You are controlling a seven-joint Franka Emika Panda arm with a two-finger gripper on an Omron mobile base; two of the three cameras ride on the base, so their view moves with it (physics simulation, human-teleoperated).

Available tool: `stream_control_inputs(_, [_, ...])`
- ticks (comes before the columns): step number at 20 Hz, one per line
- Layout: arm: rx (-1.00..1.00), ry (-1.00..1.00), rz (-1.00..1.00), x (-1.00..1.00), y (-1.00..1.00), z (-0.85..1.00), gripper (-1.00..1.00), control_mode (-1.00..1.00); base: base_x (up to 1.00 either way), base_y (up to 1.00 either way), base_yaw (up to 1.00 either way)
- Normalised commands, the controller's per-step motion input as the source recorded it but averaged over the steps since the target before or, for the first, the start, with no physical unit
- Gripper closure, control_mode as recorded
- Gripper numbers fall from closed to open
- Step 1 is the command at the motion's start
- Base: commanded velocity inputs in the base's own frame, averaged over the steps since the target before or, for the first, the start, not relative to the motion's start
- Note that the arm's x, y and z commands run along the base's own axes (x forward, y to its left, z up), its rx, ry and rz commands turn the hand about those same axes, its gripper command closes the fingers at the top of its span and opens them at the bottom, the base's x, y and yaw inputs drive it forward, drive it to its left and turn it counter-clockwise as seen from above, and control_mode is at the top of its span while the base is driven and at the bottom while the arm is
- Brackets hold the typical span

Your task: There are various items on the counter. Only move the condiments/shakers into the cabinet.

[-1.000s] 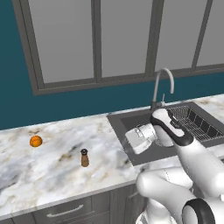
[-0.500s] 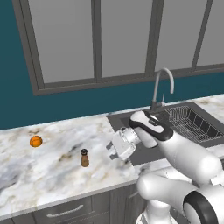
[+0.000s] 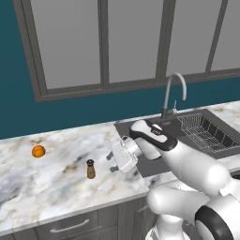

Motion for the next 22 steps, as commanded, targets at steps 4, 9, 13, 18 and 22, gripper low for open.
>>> stream_control_inputs(4, [0.0,-0.08,0.0,0.08,0.23,0.0,-1.0,-1.0,0.0,0.0,0.0])
stream_control_inputs(9, [0.0,-0.03,0.0,0.1,0.33,0.0,-1.0,-1.0,0.0,0.0,0.0])
stream_control_inputs(13, [0.0,-0.01,0.0,0.01,0.11,-0.1,-1.0,-1.0,0.0,0.0,0.0])
stream_control_inputs(18, [0.0,0.0,0.0,0.01,0.0,-0.12,-1.0,-1.0,0.0,0.0,0.0])
stream_control_inputs(22, [0.0,0.0,0.0,0.19,0.0,-0.07,-1.0,-1.0,0.0,0.0,0.0])
